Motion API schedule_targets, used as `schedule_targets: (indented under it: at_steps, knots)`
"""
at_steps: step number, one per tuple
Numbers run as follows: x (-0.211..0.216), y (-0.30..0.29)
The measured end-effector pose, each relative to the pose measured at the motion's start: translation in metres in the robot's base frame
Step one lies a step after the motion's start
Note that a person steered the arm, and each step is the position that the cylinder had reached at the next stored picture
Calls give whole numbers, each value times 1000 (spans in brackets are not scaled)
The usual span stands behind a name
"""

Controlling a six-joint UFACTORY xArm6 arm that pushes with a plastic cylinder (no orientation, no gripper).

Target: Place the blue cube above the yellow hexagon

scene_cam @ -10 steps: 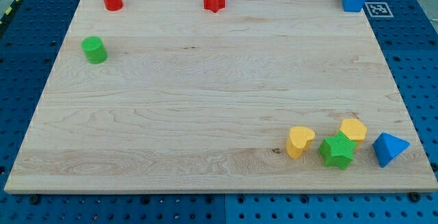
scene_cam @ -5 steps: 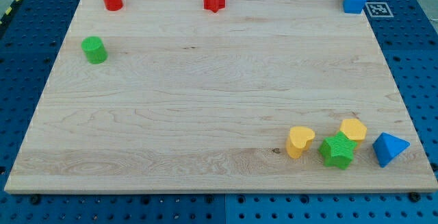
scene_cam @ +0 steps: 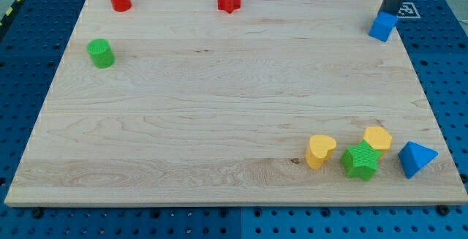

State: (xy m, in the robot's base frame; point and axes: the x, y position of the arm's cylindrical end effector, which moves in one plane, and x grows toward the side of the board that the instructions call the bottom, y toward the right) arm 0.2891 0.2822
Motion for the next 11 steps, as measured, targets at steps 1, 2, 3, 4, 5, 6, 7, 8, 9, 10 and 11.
schedule_targets:
  at_steps: [1,2,3,4,5,6,7,8,9,10,11]
  knots:
    - [28,-16]
    - [47,-39]
    - [75,-48]
    - [100,-52]
    - [128,-62]
    - [155,-77]
    - [180,-84]
    - [205,-89]
    - [217,-90]
    - [196,-126]
    - [172,-174]
